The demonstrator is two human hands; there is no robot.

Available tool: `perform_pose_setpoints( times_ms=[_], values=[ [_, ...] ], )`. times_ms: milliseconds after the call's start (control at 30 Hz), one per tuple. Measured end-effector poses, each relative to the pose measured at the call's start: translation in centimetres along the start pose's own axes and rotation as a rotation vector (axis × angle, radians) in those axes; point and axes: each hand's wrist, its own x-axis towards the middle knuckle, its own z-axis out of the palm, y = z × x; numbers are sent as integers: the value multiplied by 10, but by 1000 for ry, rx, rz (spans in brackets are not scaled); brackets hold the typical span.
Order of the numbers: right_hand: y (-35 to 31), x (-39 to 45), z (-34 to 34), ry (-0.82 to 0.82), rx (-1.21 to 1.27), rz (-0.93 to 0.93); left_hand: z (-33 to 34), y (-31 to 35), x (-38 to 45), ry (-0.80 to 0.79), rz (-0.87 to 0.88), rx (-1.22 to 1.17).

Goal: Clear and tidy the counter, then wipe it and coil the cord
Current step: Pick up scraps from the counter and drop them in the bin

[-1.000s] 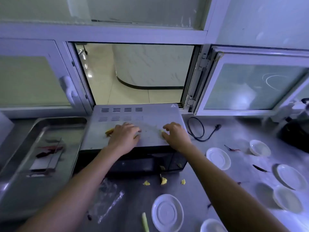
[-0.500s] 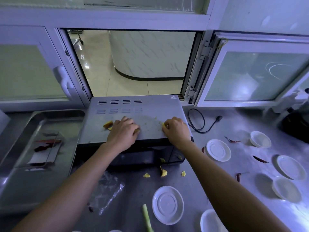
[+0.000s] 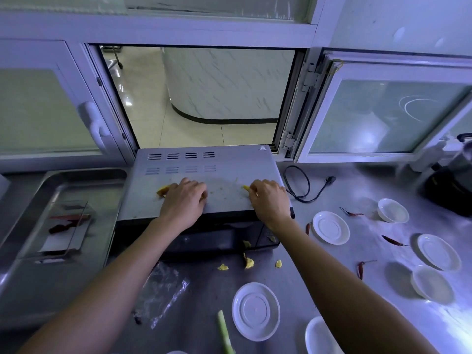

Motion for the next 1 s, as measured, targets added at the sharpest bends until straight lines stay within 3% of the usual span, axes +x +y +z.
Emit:
perform_pose_setpoints(
  times_ms=[267,567,733,1000],
  values=[
    [-6,-24,-10,84,129,-21,-5,10,-11,63,73,-155],
    [9,-93,-12,210,178,102,6,45,-32,87,250,-333],
    [44,-152,-24,238,141,177,19,92,-45,47,364,-423],
    [127,-264,-40,231,198,444,52,202,-78,-120,519,-418]
  ],
)
